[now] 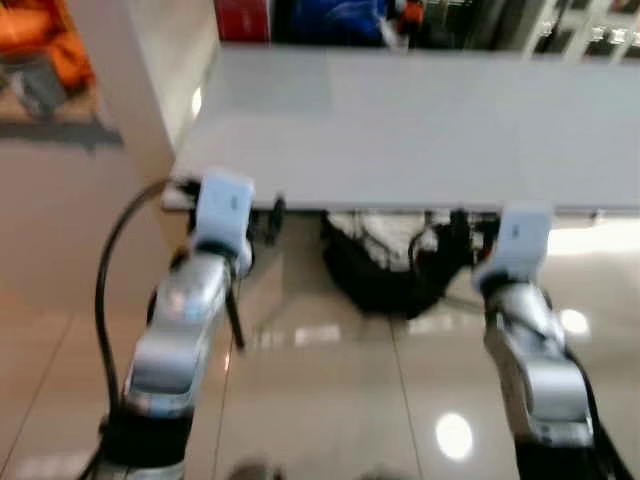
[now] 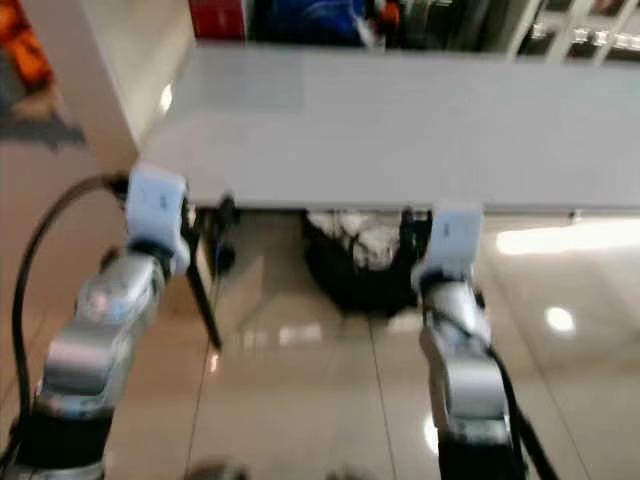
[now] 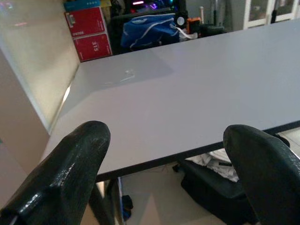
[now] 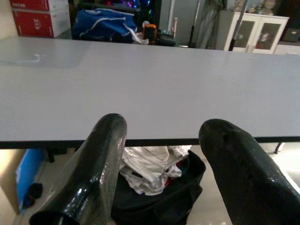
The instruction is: Setting the table
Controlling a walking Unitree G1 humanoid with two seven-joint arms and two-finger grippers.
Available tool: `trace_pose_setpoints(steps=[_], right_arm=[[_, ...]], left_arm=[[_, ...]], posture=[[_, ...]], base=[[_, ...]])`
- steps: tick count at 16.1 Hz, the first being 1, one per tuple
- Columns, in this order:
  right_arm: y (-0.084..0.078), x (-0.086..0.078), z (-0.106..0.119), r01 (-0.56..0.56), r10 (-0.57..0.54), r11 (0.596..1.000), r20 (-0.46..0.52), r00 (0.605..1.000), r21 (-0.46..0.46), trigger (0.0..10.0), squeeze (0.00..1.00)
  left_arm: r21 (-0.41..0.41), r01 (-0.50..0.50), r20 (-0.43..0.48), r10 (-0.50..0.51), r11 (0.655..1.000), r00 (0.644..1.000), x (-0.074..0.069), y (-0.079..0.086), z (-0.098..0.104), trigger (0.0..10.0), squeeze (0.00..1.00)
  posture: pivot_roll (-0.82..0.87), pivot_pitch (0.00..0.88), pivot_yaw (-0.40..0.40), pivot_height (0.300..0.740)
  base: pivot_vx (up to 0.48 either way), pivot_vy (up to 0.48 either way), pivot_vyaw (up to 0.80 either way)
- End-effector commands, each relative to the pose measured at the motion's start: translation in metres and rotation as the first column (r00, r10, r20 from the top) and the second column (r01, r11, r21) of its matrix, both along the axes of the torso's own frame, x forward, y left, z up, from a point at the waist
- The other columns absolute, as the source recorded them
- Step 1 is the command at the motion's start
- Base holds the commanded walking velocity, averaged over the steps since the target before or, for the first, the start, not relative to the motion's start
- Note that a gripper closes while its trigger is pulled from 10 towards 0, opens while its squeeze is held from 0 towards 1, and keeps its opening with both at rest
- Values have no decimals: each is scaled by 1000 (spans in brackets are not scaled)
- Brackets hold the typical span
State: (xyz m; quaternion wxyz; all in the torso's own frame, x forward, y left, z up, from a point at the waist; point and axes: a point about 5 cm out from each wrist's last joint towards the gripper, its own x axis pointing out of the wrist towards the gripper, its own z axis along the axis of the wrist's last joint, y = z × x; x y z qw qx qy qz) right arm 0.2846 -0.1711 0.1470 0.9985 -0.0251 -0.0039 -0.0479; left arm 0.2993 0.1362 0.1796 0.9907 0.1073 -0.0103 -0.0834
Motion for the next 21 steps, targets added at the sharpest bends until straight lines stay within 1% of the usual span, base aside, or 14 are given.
trace_pose_setpoints(steps=[1, 10, 17, 21], right_arm=[[3, 2, 8, -10, 10, 1000, 30, 1000, 9, 10000, 0], [5, 3, 8, -20, 20, 1000, 37, 999, -9, 10000, 0], [9, 2, 7, -38, 38, 999, 31, 999, 0, 10000, 0], [14, 2, 8, -63, 64, 998, 37, 997, -8, 10000, 0]], left_arm=[[6, -15, 20, 15, 1000, 1000, 1, 5, 5, 10000, 0], [12, -23, 23, 23, 1000, 999, 0, 8, 6, 10000, 0], [10, -29, 14, 29, 1000, 999, -2, 8, 5, 10000, 0], [10, -31, 11, 31, 999, 999, -2, 9, 5, 10000, 0]], posture=[[27, 19, -56, 740], [35, 19, -60, 740], [42, 46, -59, 740], [44, 49, -59, 740]], base=[[0, 480, 0], [0, 480, 0], [0, 480, 0], [0, 480, 0]])
